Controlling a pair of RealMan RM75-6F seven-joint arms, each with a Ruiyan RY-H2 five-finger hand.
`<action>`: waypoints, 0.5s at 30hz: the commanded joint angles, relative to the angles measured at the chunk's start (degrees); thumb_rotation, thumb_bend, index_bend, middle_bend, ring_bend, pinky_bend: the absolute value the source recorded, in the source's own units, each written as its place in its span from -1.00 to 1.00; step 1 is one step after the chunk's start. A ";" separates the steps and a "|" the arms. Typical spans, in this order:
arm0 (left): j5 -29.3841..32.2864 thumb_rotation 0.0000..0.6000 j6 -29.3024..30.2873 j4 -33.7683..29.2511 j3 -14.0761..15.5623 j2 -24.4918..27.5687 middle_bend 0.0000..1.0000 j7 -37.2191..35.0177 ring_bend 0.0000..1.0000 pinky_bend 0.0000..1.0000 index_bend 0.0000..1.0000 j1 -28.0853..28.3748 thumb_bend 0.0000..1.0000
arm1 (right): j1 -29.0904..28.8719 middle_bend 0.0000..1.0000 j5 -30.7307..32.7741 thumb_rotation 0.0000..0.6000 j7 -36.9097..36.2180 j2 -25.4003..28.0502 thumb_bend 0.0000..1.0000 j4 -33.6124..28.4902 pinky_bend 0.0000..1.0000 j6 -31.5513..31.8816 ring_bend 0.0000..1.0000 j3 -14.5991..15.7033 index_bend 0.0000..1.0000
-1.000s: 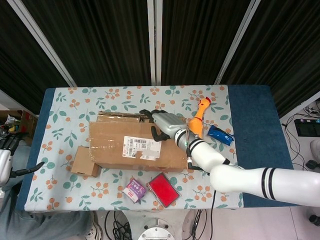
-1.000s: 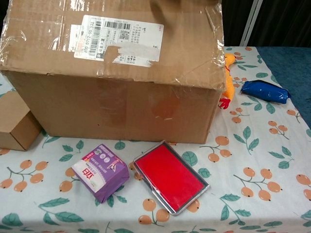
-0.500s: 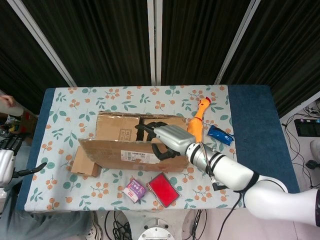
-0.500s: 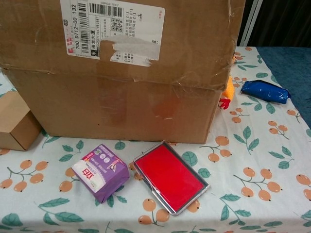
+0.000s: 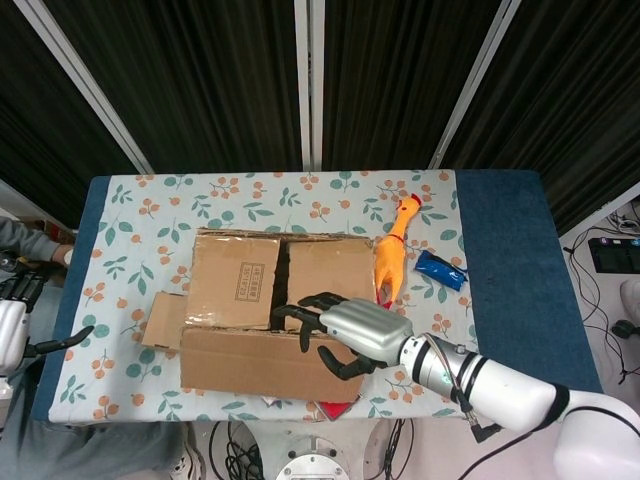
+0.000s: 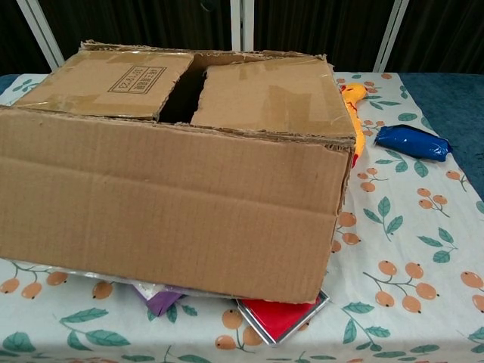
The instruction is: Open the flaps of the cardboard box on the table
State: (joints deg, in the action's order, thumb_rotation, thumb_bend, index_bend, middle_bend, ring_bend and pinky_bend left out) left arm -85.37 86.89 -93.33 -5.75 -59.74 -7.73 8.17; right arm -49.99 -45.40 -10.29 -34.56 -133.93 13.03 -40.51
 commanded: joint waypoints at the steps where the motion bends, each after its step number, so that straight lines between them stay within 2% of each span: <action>1: -0.15 0.12 0.04 -0.15 0.01 -0.11 -0.57 0.27 -0.59 -0.49 -0.59 0.02 -1.00 | 2.60 -0.47 -9.71 1.00 8.87 -0.85 0.35 1.25 -1.00 6.77 -1.00 4.54 -1.00; 3: -0.18 0.13 0.00 -0.17 0.07 -0.27 -0.57 0.36 -0.59 -0.49 -0.59 0.00 -1.00 | 0.70 -0.53 -11.85 1.00 15.42 -3.14 0.35 3.36 -1.00 10.28 -1.00 9.43 -1.00; 7: -0.05 0.13 -0.20 -0.05 0.20 -0.42 -0.57 0.33 -0.59 -0.49 -0.59 -0.09 -1.00 | -4.56 -0.60 -11.80 1.00 30.28 -10.07 0.37 8.08 -1.00 18.03 -1.00 18.52 -0.99; 9: 0.05 0.12 -0.21 0.06 0.18 -0.35 -0.57 0.18 -0.59 -0.49 -0.59 -0.16 -1.00 | -7.57 -0.62 -9.09 1.00 37.44 -14.61 0.39 10.12 -1.00 21.85 -1.00 22.69 -0.95; 15: 0.29 0.13 -0.03 0.72 -0.07 -0.23 -0.57 -0.98 -0.59 -0.49 -0.59 -0.31 -1.00 | -16.02 -0.70 1.52 1.00 52.08 -25.07 0.39 14.96 -1.00 29.88 -1.00 30.64 -0.91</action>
State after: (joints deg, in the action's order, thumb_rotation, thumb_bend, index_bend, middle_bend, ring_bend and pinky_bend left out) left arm -85.10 86.84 -92.70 -5.77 -60.00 -8.60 7.87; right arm -59.77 -50.06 33.06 -52.20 -123.46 36.21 -16.57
